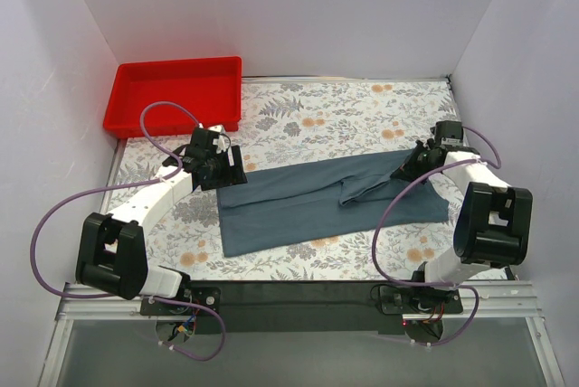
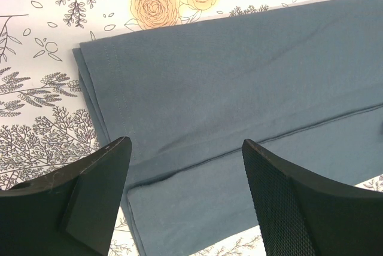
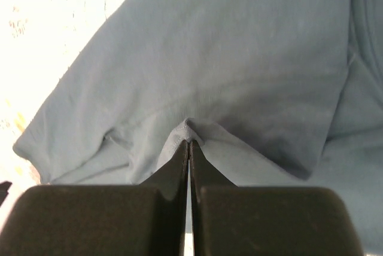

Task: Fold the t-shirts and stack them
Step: Fold the tshirt

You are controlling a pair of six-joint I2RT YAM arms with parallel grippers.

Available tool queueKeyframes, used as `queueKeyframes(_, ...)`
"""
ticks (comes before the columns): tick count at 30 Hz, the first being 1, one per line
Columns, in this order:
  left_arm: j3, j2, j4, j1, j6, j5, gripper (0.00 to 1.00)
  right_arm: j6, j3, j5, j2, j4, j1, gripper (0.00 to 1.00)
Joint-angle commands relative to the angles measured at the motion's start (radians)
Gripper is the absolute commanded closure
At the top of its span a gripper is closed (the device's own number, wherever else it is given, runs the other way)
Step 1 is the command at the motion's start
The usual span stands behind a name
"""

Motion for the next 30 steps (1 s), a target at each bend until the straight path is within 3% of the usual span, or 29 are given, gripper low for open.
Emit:
queueKeyframes(1, -0.010, -0.030, -0.006, -0.003, 0.013, 0.000, 0.31, 0.022, 0.062, 0.028, 0.031, 0.045, 0.000, 0.99)
queueKeyframes(19, -0.023, -0.025, -0.008, -0.003, 0.019, 0.025, 0.31, 0.008, 0.148, 0.077, 0.145, 0.039, -0.023, 0.95)
queueKeyframes(21, -0.020, -0.025, -0.006, -0.003, 0.024, 0.040, 0.31, -0.005, 0.155, 0.060, 0.146, 0.041, -0.022, 0.91)
queueKeyframes(22, -0.016, -0.025, -0.005, -0.003, 0.026, 0.046, 0.32, -0.015, 0.172, 0.051, 0.145, 0.044, -0.023, 0.82)
queueKeyframes(25, -0.007, -0.027, 0.000, -0.008, 0.036, 0.069, 0.31, -0.045, 0.201, 0.011, 0.134, 0.047, -0.023, 0.73)
queueKeyframes(30, 0.020, -0.024, 0.011, -0.025, 0.036, 0.097, 0.31, -0.093, 0.212, -0.040, 0.085, 0.051, -0.023, 0.69)
